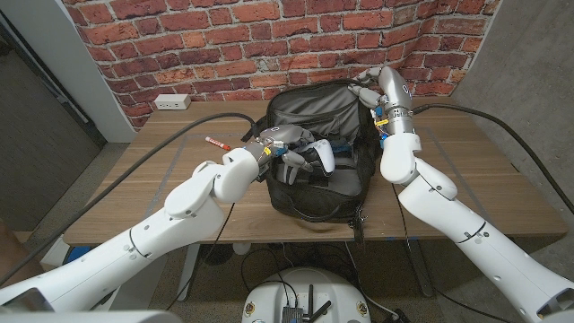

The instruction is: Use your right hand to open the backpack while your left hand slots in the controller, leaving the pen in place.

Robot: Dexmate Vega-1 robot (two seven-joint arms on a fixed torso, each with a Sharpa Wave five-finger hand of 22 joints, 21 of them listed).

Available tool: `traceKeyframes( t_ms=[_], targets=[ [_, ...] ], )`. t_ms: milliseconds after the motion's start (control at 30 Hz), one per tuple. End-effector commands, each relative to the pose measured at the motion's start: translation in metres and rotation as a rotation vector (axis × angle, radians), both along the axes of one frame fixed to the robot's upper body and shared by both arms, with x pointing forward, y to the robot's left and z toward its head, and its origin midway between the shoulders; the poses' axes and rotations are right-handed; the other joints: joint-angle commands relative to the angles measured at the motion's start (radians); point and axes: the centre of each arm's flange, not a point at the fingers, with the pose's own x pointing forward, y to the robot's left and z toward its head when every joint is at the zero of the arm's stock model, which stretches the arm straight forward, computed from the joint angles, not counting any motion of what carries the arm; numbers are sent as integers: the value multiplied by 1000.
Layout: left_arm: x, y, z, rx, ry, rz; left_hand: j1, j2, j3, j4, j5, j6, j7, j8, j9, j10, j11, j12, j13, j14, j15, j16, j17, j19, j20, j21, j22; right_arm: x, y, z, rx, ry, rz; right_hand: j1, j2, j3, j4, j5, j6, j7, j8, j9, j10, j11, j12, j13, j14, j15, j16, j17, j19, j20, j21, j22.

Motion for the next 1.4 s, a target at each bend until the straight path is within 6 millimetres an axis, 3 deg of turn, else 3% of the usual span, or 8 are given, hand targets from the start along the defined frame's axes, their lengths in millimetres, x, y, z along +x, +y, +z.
traceKeyframes(
  t_ms=[33, 1400],
  targets=[
    [10, -11, 2, 23, 21, -4, -3, 155, 23, 16, 7, 106, -81, 5, 3, 86, -90, 6, 1, 10, -154, 8, 6, 17, -149, 6, 2, 1, -2, 1, 9, -6, 8, 64, 54, 3, 4, 5, 11, 3, -1, 6, 10, -15, -5, 3, 9, -98, -3, 4, 2, -131, 6, 2],
    [35, -32, -3, 125, -49, 48, 6, 157, 26, 12, 8, 103, -78, -11, 4, 86, -90, 6, 2, 10, -153, 8, 7, 38, -149, 13, 6, 5, -4, 4, 23, -16, 41, 64, 55, -2, 4, 5, 12, 4, -13, 8, 14, -8, -17, 11, 13, -98, -15, 17, -2, -131, 22, 2]
  ],
)
